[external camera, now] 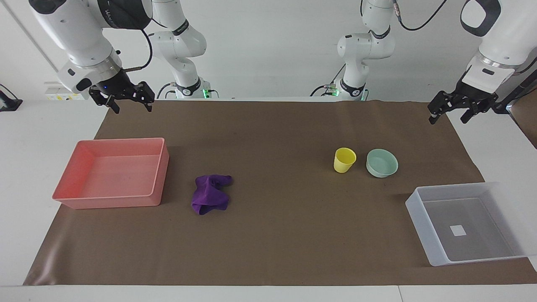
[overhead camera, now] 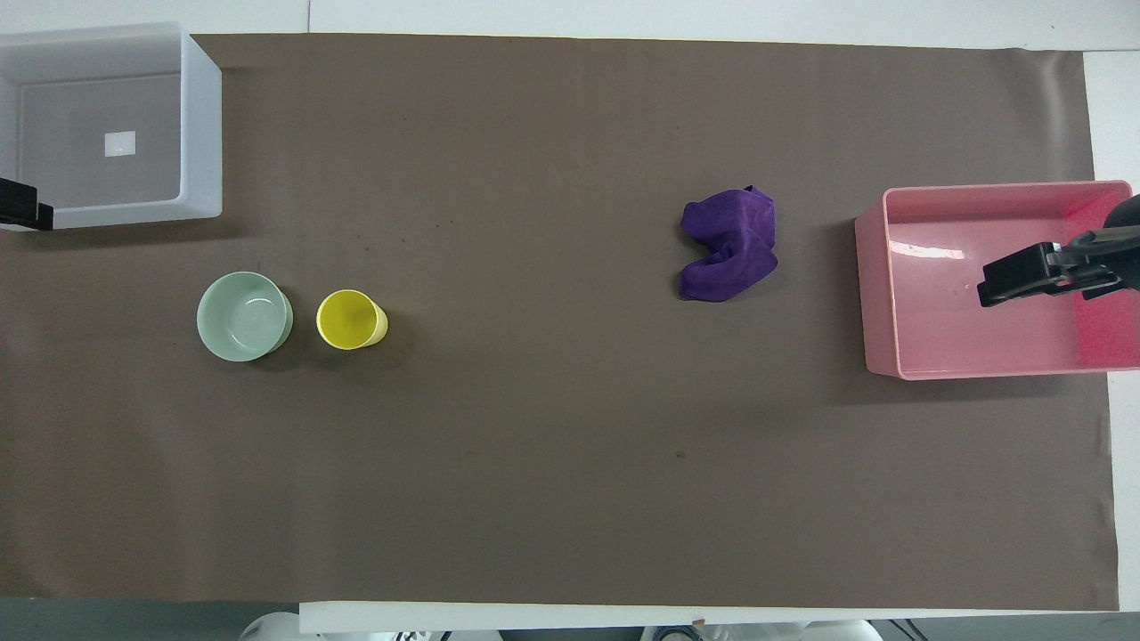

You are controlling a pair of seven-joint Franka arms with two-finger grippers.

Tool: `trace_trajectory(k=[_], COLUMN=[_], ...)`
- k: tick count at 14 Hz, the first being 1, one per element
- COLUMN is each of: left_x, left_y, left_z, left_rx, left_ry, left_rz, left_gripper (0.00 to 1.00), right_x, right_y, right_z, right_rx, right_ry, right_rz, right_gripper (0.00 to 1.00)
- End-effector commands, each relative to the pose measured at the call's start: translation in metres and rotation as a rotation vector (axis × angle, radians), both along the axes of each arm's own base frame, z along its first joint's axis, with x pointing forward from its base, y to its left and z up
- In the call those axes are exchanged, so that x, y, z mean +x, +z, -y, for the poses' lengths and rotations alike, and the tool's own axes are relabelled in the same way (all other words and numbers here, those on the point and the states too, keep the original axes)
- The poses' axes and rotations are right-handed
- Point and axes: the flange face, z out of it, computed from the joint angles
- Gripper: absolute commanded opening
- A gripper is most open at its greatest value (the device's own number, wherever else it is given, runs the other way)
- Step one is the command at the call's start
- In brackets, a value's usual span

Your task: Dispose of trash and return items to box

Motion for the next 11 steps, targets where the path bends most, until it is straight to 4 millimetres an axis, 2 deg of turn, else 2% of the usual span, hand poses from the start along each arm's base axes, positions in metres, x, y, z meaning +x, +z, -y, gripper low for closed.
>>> trace_trajectory(k=[1,2,4,6,8,11], left_x=[0.009,0.008,-0.005,-0.019,-0.027,-0.047], left_y=[-0.008,-0.010,-0.041,-0.094,-0.147,-0.230], left_z=[0.009,0.009,0.009,0.007,0.013,0.014], left_rx=[0.001,0.001,-0.006,-0.016,-0.016,-0.011], left_ry=[-0.020,-0.021,-0.015,0.017,0.023,0.017], left_rz=[-0.028,-0.029,-0.005,0.037,0.012,-0.033], left_gripper=[1.00,1.00,1.00,1.00,1.00,1.00], right_x=[-0.006,-0.006,-0.005,0.008,0.029,0.059], right_y=[-0.003,-0.003,-0.007,-0.017,-0.041,-0.095], right_z=[0.001,-0.001,-0.002,-0.025,-0.051,-0.100], right_rx=[-0.015,-0.014,-0.012,-0.007,0.000,0.000], right_ry=[0.017,0.025,0.048,0.048,0.042,0.053], right_rz=[0.009,0.009,0.012,0.056,0.080,0.102], right_gripper=[1.00,1.00,1.00,0.97,0.97,0.96])
